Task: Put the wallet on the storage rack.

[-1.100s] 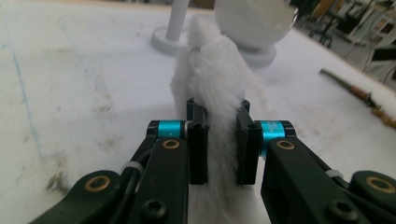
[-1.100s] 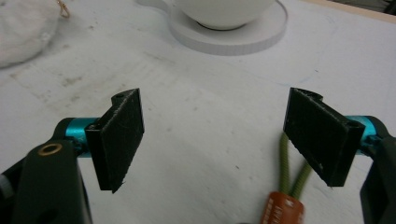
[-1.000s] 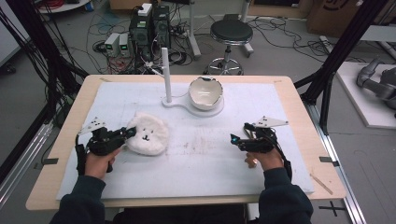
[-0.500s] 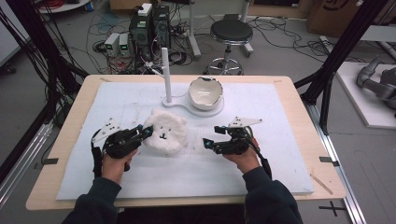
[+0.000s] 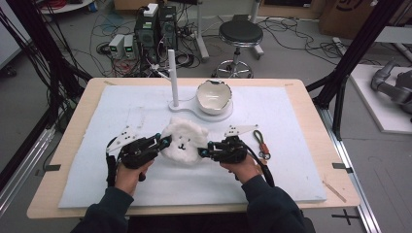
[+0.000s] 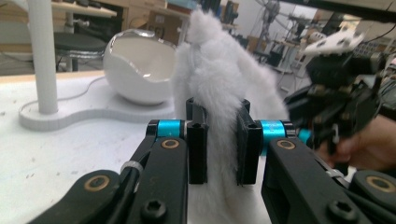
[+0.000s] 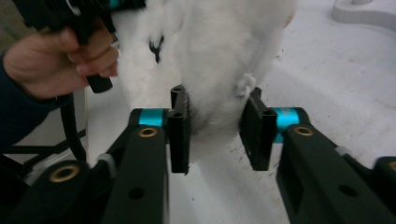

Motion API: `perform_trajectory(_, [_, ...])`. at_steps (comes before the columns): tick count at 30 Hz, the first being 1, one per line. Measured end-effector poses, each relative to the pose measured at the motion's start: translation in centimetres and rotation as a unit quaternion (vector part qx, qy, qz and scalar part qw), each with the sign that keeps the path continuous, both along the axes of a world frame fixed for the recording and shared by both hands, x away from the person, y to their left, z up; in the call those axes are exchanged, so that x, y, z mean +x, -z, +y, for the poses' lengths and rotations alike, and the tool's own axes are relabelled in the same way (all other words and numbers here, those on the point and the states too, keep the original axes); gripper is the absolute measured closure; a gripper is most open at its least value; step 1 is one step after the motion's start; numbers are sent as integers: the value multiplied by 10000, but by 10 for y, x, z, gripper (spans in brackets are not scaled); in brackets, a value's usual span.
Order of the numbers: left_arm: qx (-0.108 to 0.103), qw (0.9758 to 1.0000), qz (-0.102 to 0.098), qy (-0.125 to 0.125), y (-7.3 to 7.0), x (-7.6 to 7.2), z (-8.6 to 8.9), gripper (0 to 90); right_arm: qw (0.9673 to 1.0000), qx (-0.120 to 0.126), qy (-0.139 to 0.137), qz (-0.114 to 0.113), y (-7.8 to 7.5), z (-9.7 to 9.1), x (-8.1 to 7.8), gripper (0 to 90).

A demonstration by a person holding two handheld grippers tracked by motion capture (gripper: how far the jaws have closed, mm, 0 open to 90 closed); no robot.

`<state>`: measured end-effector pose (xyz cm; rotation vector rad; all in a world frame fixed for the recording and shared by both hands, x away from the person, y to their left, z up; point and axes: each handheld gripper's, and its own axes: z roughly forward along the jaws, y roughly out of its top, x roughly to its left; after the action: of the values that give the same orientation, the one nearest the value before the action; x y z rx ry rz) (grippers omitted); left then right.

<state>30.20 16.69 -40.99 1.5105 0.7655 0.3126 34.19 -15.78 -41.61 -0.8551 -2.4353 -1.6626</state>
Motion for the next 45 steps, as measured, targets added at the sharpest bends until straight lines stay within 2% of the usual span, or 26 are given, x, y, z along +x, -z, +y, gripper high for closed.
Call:
perform_trajectory(3, [187, 9997, 153, 71, 5, 2, -3, 777, 9997, -12, 144, -181, -4, -4, 0, 754])
perform_trajectory(5, [443, 9975, 489, 240, 11, 5, -5, 772, 9993, -91, 249, -258, -5, -6, 0, 764])
perform_trajectory(8, [736, 9924, 858, 484, 17, 8, -8, 751, 9981, -203, 362, -466, -8, -9, 0, 783])
perform_trajectory(10, [968, 9880, 1015, 646, 19, 9, -12, 716, 9959, -461, 360, -686, -12, -10, -1, 789])
perform_trajectory(12, [1219, 9828, 1195, 699, 18, 11, -13, 591, 9933, -643, 333, -895, -16, -11, -3, 793])
perform_trajectory(13, [1361, 9819, 1218, 496, 15, 15, -8, 506, 9927, -675, 279, -957, -18, -12, -3, 793])
perform_trajectory(14, [1361, 9819, 1218, 496, 15, 15, -8, 465, 9919, -725, 246, -1009, -19, -13, -4, 793])
perform_trajectory(15, [1306, 9841, 1141, 379, 11, 16, -4, 454, 9908, -801, 213, -1070, -21, -13, -4, 793])
perform_trajectory(18, [1045, 9913, 784, 143, 0, 17, 10, 390, 9908, -828, 41, -1066, -21, -12, -5, 793])
perform_trajectory(21, [746, 9959, 477, 210, -5, 18, 17, 379, 9917, -738, -294, -1007, -19, -8, -6, 793])
perform_trajectory(23, [685, 9959, 423, 423, -5, 19, 14, 375, 9917, -696, -423, -993, -19, -6, -6, 792])
perform_trajectory(25, [666, 9938, 512, 732, -1, 18, 8, 385, 9910, -664, -596, -996, -18, -2, -9, 792])
perform_trajectory(26, [716, 9914, 552, 944, 0, 17, 5, 447, 9906, -646, -630, -1031, -19, -1, -9, 791])
perform_trajectory(27, [885, 9888, 492, 1093, 2, 15, 1, 598, 9910, -630, -628, -998, -19, 0, -10, 789])
perform_trajectory(29, [970, 9866, 551, 1189, 3, 14, -1, 743, 9916, -605, -518, -1019, -21, -2, -9, 780])
perform_trajectory(30, [842, 9881, 500, 1189, 3, 13, -1, 764, 9926, -584, -392, -990, -21, -5, -8, 761])
perform_trajectory(31, [698, 9908, 401, 1085, 1, 13, -1, 785, 9945, -389, -15, -968, -21, -9, -6, 640])
perform_trajectory(32, [698, 9908, 401, 1085, 1, 13, -1, 787, 9945, -389, -15, -968, -21, -9, -6, 640])
perform_trajectory(34, [485, 9943, 301, 906, 0, 12, 3, 788, 9942, -322, 371, -956, -19, -12, -3, 486])
perform_trajectory(37, [270, 9967, 110, 752, 0, 10, 7, 790, 9972, -132, 409, -619, -14, -13, 0, 365])
perform_trajectory(38, [191, 9974, 52, 697, -1, 9, 7, 790, 9972, -132, 409, -619, -14, -13, 0, 365])
perform_trajectory(39, [145, 9977, 12, 668, -1, 9, 8, 789, 9982, -118, 344, -476, -11, -9, 1, 349])
perform_trajectory(41, [137, 9975, 24, 693, -1, 9, 7, 788, 9984, -123, 289, -471, -10, -7, 1, 395])
perform_trajectory(42, [187, 9973, 33, 710, 1, 8, 5, 786, 9987, -101, 172, -474, -10, -6, 1, 486])
perform_trajectory(43, [242, 9969, 48, 742, 2, 8, 4, 779, 9987, -39, 117, -489, -11, -6, -1, 666])
perform_trajectory(45, [328, 9961, 186, 799, 6, 9, 1, 773, 9983, -67, 120, -559, -13, -7, -1, 707])
